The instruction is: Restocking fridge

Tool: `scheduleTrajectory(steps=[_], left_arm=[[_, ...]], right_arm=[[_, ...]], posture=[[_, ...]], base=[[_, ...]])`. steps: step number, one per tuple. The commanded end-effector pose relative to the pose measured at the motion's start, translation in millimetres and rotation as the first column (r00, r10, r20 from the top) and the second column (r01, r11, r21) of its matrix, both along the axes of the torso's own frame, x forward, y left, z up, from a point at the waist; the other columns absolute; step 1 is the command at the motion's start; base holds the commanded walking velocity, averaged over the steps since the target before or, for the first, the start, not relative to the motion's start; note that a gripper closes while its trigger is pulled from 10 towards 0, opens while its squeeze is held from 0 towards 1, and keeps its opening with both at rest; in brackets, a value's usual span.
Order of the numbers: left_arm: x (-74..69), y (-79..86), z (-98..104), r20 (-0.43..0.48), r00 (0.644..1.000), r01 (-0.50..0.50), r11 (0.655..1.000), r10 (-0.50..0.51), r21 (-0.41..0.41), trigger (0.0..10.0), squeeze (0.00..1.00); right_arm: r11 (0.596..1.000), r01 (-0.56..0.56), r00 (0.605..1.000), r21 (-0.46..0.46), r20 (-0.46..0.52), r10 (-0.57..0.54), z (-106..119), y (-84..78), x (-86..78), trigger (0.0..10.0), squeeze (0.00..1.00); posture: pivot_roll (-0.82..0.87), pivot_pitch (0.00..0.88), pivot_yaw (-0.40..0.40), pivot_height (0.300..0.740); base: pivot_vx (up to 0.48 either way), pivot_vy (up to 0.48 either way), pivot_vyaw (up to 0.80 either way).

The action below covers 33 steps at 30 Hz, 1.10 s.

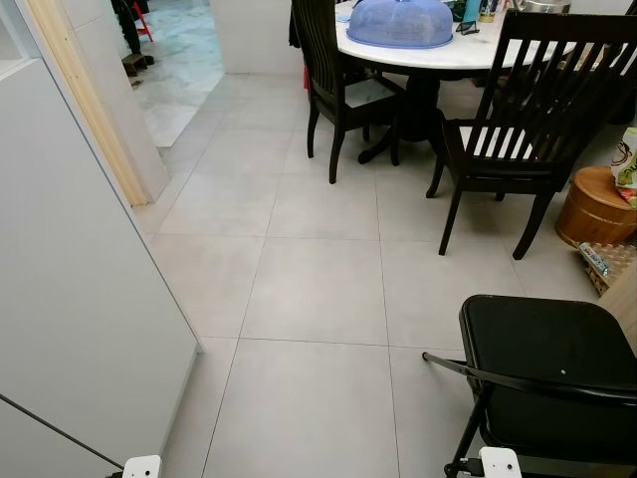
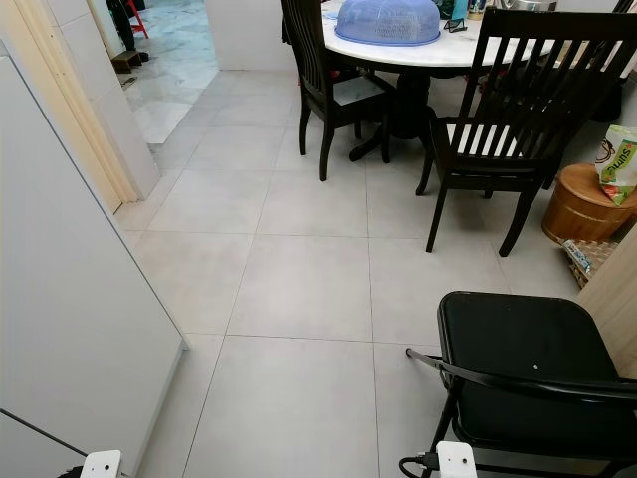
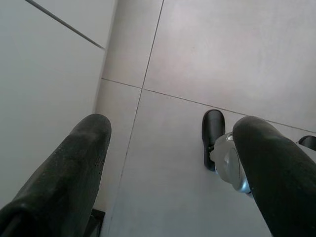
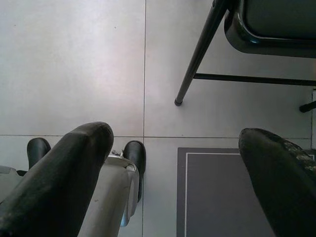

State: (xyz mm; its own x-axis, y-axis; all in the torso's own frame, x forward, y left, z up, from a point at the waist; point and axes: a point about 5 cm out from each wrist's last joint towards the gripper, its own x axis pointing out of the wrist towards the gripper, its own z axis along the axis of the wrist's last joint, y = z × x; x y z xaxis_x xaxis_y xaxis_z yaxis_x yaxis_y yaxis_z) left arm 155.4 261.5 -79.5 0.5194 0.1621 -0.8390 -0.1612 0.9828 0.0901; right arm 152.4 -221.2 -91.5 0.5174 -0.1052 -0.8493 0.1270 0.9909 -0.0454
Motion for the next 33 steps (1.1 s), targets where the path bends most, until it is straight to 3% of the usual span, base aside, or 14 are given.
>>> scheduleTrajectory(steps=[1,33], left_arm=[[52.0,-33.8,14.0,0.045,0.997,0.056,0.998,-0.056,-0.015,10.0,0.00],[51.4,-32.5,14.1,0.040,0.995,0.090,0.996,-0.090,-0.004,10.0,0.00]], right_arm=[[0.993,-0.022,0.996,0.118,0.094,0.011,30.2,-14.8,55.6,10.0,0.00],[0.994,-0.037,0.996,0.101,0.086,0.029,29.5,-14.6,54.6,10.0,0.00]], posture=[[0.05,0.000,-0.095,0.740],[0.05,0.000,-0.090,0.740]], base=[[0.000,0.000,0.00],[0.000,0.000,0.00]])
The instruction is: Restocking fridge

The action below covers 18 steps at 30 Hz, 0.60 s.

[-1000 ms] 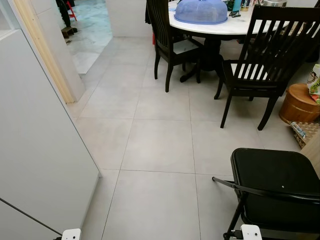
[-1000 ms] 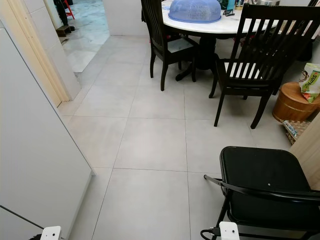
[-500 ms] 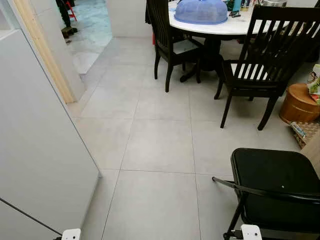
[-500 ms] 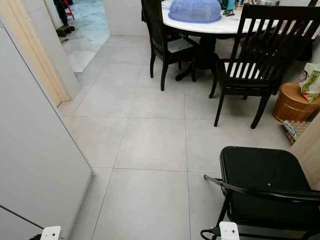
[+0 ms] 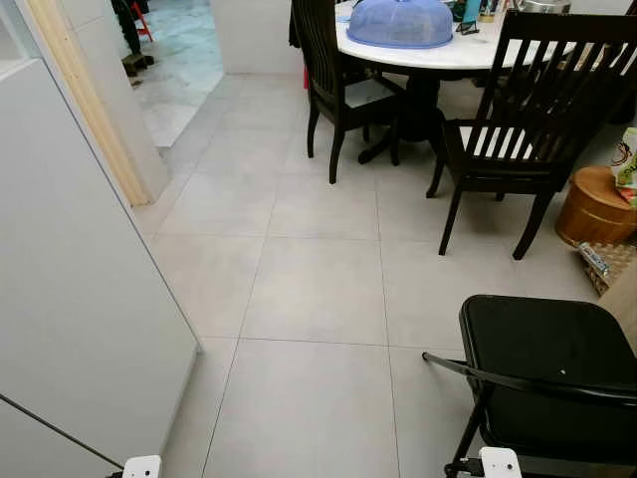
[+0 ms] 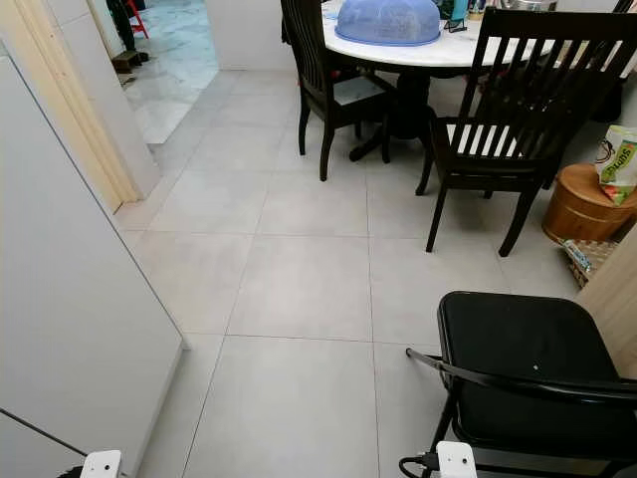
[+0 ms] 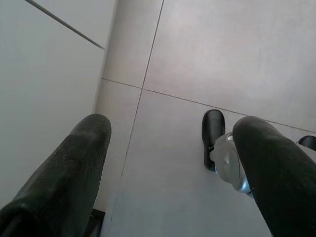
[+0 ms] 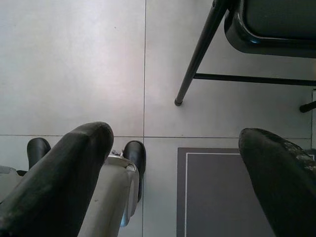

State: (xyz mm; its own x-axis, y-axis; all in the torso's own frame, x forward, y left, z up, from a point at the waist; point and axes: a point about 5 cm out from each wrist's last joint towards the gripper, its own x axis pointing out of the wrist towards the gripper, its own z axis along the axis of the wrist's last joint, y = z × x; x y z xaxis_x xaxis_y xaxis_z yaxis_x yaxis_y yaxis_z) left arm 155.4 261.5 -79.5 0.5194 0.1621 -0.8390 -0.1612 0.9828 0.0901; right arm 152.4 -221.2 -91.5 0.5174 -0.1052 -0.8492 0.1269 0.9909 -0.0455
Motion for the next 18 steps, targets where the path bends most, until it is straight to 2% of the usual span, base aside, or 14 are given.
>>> scheduleTrajectory(steps=[1,3,7,18], left_arm=[[51.4,-32.5,14.1,0.040,0.995,0.090,0.996,-0.090,-0.004,10.0,0.00],[51.3,-31.7,14.2,0.039,0.995,0.090,0.996,-0.089,-0.003,10.0,0.00],[50.2,-33.6,13.8,0.053,0.986,0.156,0.988,-0.155,-0.009,10.0,0.00],[52.7,-33.4,15.2,0.051,0.983,0.176,0.984,-0.176,0.010,10.0,0.00]], right_arm=[[0.994,-0.037,0.996,0.101,0.086,0.029,29.5,-14.6,54.6,10.0,0.00],[0.995,-0.044,0.996,0.091,0.082,0.036,29.4,-15.0,54.5,10.0,0.00],[0.991,-0.020,0.996,0.132,0.084,0.009,27.3,-11.4,52.0,10.0,0.00],[0.988,-0.005,0.997,0.154,0.082,-0.008,28.2,-11.8,53.5,10.0,0.00]], posture=[[0.05,0.000,-0.090,0.740],[0.05,0.000,-0.086,0.740],[0.04,0.000,-0.084,0.740],[0.04,0.000,-0.080,0.740]], base=[[0.000,0.000,0.00],[0.000,0.000,0.00],[0.000,0.000,0.00],[0.000,0.000,0.00]])
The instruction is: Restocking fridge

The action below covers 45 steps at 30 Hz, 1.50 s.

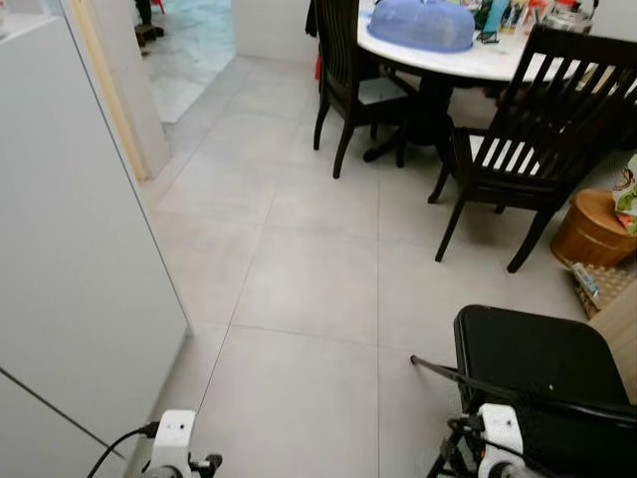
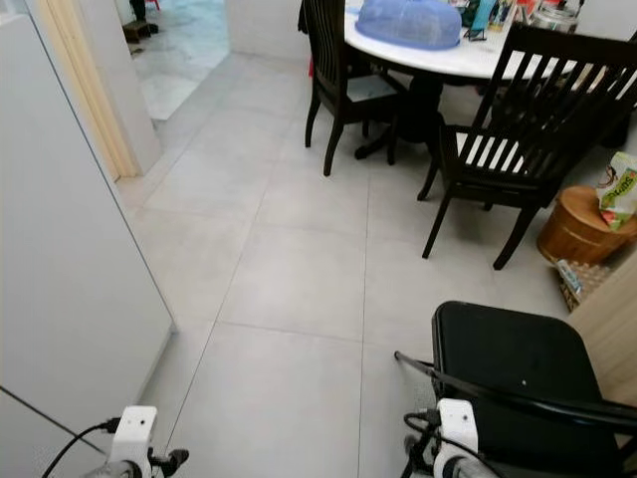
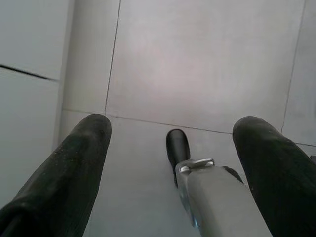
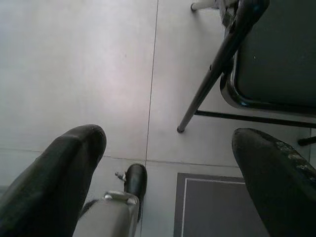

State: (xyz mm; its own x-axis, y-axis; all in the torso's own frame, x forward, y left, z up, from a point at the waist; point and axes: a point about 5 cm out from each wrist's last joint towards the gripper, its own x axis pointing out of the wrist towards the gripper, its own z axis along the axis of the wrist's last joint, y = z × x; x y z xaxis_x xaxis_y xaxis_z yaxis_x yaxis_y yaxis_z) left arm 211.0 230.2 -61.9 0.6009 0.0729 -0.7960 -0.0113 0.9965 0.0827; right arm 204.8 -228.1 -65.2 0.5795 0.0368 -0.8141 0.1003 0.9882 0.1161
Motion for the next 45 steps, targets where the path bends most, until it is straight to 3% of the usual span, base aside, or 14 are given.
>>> scheduleTrajectory(steps=[1,7,17,22,26,45], left_arm=[[-2.4,-2.0,-2.1,-0.024,0.999,0.027,1.000,-0.027,0.013,10.0,0.00],[0.6,1.4,0.7,-0.022,0.996,0.087,0.995,-0.086,0.053,10.0,0.00],[0.6,8.1,2.6,-0.033,0.993,0.115,0.990,-0.113,0.076,10.0,0.00],[-0.2,7.1,1.7,-0.032,0.996,0.086,0.994,-0.085,0.060,10.0,0.00],[-2.0,4.9,-0.1,-0.035,0.999,0.039,0.999,-0.038,0.028,10.0,0.00],[-7.6,3.6,-3.9,-0.044,0.999,-0.021,1.000,0.021,0.005,10.0,0.00]], right_arm=[[0.999,0.033,0.999,0.005,0.008,-0.033,1.8,-4.7,1.2,10.0,0.00],[0.991,0.134,0.991,0.017,0.016,-0.135,0.6,-2.7,1.3,10.0,0.00],[0.989,0.140,0.990,0.056,-0.016,-0.139,-2.3,6.7,0.4,10.0,0.00],[0.986,0.158,0.987,0.056,-0.004,-0.158,-1.6,5.0,1.0,10.0,0.00],[0.996,0.092,0.996,0.019,0.003,-0.092,0.2,1.9,2.5,10.0,0.00],[0.997,0.068,0.998,0.032,-0.012,-0.068,-2.1,2.1,-2.2,10.0,0.00]], posture=[[0.04,0.000,-0.077,0.740],[0.04,0.000,-0.042,0.740],[0.04,0.000,-0.006,0.740],[0.04,0.000,-0.020,0.740],[0.04,0.000,-0.029,0.740],[0.04,0.000,-0.036,0.740]], base=[[0.000,0.000,0.00],[0.000,0.000,0.00],[0.000,0.000,0.00],[0.000,0.000,0.00],[0.000,0.000,0.00],[0.000,0.000,0.80]])
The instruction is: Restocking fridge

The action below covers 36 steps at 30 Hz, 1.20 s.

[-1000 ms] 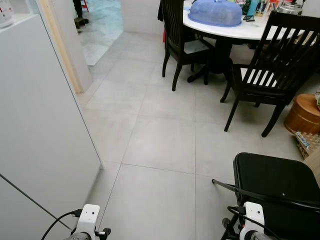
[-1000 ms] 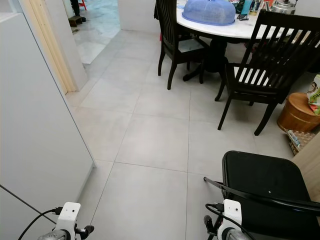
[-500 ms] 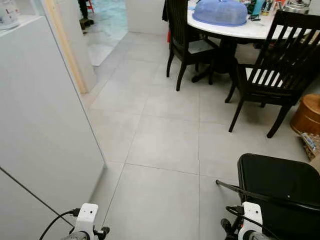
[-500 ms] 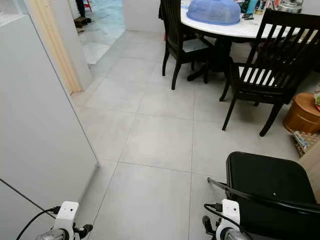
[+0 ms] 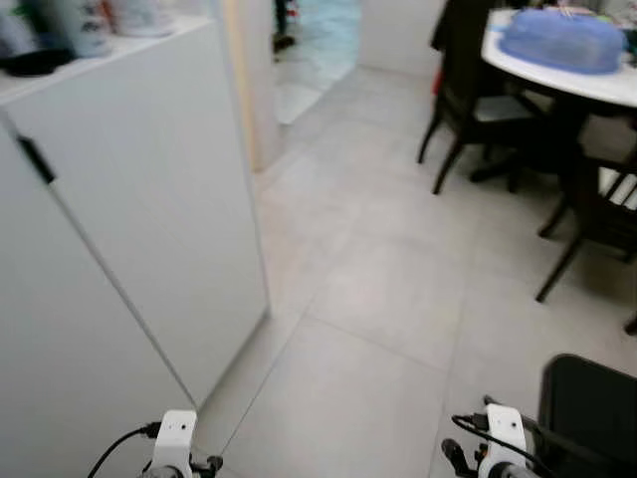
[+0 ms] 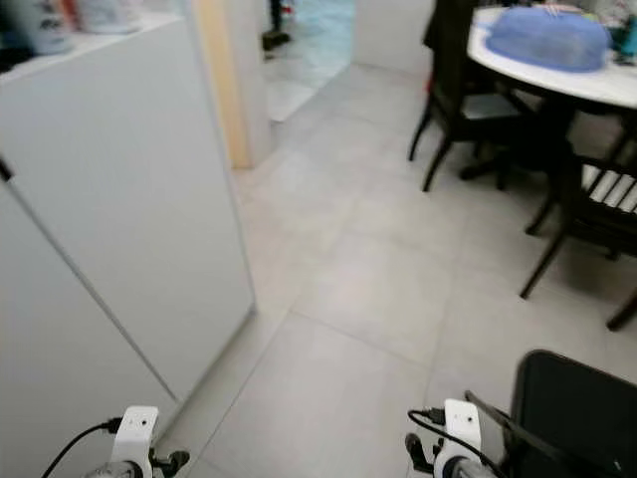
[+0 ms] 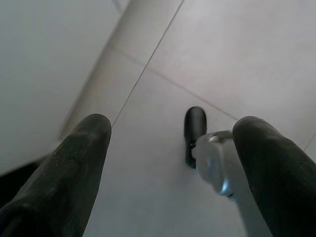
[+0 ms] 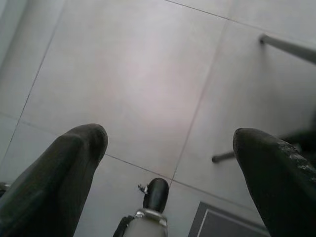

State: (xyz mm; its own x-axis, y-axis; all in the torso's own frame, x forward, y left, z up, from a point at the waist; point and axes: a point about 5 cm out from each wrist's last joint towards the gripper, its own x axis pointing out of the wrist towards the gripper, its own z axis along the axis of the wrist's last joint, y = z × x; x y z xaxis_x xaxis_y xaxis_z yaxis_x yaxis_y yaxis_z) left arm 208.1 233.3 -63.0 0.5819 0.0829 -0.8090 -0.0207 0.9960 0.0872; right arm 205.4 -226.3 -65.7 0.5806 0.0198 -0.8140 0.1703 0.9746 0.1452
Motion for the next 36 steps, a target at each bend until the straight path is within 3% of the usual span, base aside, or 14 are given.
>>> scheduleTrajectory(steps=[1,9,13,15,27,36], left_arm=[[-4.9,0.5,-2.8,-0.021,1.000,-0.010,1.000,0.010,-0.001,10.0,0.00],[-6.1,0.2,-3.5,-0.025,1.000,-0.010,1.000,0.010,-0.007,10.0,0.00],[-4.5,-0.1,-2.7,-0.023,1.000,0.006,1.000,-0.006,-0.006,10.0,0.00],[-3.8,0.2,-2.2,-0.022,1.000,0.011,1.000,-0.011,-0.003,10.0,0.00],[-0.7,1.6,-0.2,-0.021,1.000,0.004,1.000,-0.004,0.005,10.0,0.00],[-0.9,0.4,-0.7,-0.018,1.000,-0.009,1.000,0.008,-0.006,10.0,0.00]], right_arm=[[1.000,-0.003,1.000,0.003,-0.010,0.003,-1.7,0.4,-3.0,10.0,0.00],[1.000,-0.014,1.000,-0.007,-0.013,0.014,-2.1,0.2,-3.8,10.0,0.00],[0.964,-0.247,0.969,-0.103,-0.018,0.246,3.0,-0.2,3.3,10.0,0.00],[0.960,-0.253,0.967,-0.118,-0.016,0.253,3.7,-0.6,4.5,10.0,0.00],[0.983,-0.171,0.985,-0.073,0.021,0.173,5.0,0.4,7.2,10.0,0.00],[1.000,0.005,1.000,-0.011,-0.001,-0.005,0.8,-1.3,1.1,10.0,0.00]], posture=[[0.04,0.000,-0.035,0.740],[0.03,0.000,-0.036,0.740],[0.04,0.000,-0.039,0.740],[0.03,0.000,-0.040,0.740],[0.03,0.000,-0.049,0.740],[0.04,0.000,-0.063,0.740]], base=[[0.000,0.000,0.80],[0.000,0.000,0.80],[0.000,0.000,0.80],[0.000,0.000,0.80],[0.000,0.000,0.80],[0.000,0.000,0.80]])
